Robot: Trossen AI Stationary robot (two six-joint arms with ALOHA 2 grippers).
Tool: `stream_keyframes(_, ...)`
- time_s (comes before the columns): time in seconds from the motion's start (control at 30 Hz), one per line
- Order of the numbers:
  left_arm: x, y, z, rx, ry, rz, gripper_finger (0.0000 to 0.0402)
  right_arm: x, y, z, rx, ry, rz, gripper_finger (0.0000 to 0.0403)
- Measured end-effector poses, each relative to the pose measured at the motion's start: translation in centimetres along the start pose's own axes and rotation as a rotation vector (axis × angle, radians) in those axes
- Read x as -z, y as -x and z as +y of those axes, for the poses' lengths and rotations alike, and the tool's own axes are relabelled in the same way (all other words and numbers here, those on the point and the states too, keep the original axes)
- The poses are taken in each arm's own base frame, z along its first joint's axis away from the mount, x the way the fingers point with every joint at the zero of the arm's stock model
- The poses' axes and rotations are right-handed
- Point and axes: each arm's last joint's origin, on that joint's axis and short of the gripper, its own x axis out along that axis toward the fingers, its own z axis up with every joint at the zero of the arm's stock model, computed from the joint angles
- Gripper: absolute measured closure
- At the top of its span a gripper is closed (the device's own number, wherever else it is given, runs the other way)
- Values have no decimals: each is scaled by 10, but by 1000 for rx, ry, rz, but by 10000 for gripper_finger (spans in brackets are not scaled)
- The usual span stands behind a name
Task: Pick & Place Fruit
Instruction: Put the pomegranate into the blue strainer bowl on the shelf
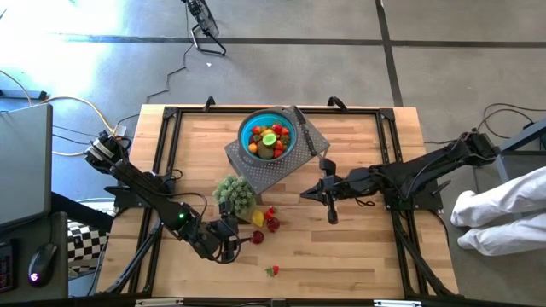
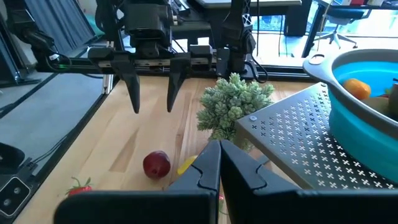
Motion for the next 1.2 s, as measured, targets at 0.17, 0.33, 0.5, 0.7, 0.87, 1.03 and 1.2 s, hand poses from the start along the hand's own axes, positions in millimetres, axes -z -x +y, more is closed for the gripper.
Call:
stream_keyframes(0.17, -1, -1, 2, -8, 43, -1, 177, 0, 0, 0, 0, 0, 0, 400)
stream_keyframes(0.33, -4, -11, 13, 27, 137, 61, 138, 0, 0, 0, -3, 0, 0, 400)
stream_keyframes(0.5, -7, -17, 21, 60, 174, 107, 95, 0, 0, 0, -3, -8, 1, 400)
stream_keyframes(0.7, -3, -22, 20, 51, 159, 118, 87, 0, 0, 0, -4, -8, 4, 400)
stream_keyframes(0.87, 11, -35, 17, 11, 160, 157, 87, 1, 0, 0, -3, -7, 8, 400)
stream_keyframes(1.03, 24, -49, 14, -8, 140, 192, 87, 1, 0, 0, -3, -6, 15, 400)
stream_keyframes(1.2, 35, -58, 12, -24, 147, 218, 87, 2, 0, 0, -3, -9, 16, 400)
